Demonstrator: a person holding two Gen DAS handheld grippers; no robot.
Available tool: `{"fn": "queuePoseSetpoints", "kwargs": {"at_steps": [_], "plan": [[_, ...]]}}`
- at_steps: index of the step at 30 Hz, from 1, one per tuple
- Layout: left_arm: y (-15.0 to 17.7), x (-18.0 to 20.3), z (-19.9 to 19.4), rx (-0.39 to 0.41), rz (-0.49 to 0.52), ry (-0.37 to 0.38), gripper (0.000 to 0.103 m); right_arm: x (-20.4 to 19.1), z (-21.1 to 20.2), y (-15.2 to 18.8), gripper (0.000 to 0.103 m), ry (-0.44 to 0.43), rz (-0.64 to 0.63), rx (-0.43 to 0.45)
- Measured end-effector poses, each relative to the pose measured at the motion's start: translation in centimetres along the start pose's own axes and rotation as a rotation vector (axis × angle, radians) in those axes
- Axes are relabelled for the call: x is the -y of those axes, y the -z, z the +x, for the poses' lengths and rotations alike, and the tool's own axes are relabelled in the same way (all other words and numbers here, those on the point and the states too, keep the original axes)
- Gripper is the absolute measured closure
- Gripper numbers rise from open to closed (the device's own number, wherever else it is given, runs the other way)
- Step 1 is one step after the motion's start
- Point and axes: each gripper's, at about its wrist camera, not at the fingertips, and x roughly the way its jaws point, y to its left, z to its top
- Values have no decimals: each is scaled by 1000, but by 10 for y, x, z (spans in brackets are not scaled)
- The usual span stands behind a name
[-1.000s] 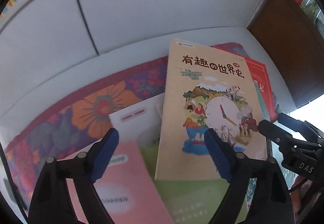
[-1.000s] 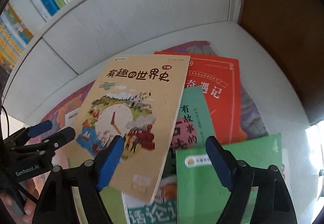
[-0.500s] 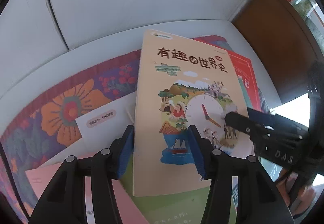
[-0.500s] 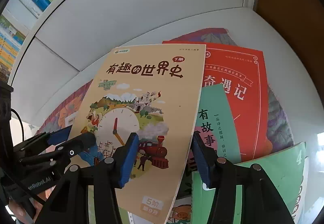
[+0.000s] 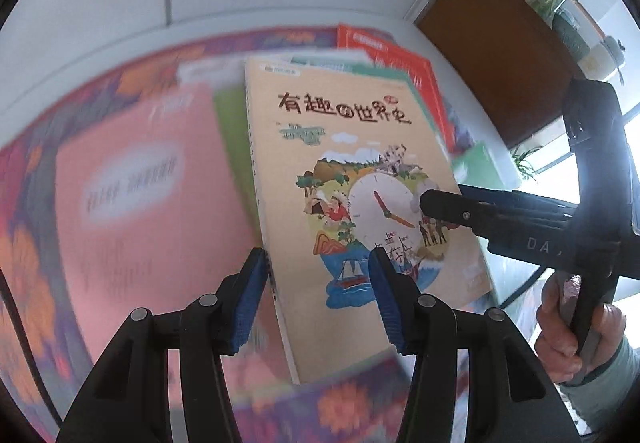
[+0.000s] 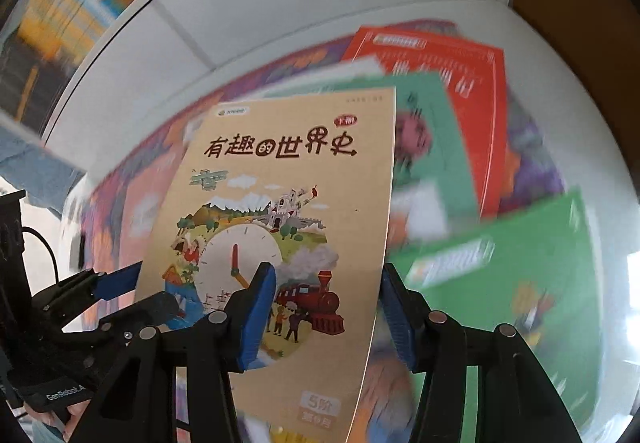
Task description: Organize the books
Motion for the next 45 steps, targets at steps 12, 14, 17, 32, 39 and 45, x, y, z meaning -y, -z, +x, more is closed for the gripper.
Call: {"fn": "queuePoseSetpoints", "kwargs": {"at_steps": [12,14,17,32,39,45], "plan": [[80,7,21,-107,-58,20,53,4,-19,119,51,13,25,-72],[80,2,22,-108,-77,41,53,8,-19,124,51,15,35,-72],[84,-4,21,-114,-97,81,53,6,-16,127,52,-58,42,-72],[86,-15,-7,-16,-235,322,84,31,-7,139,55,-321,241,-82],[79,-19,-14,-14,-371,489,93,44,-19,142,49,-361,278,-80],[81,-26,-8,-51,-453,603,93,72,-8,158,34,-580,436,-83]]}}
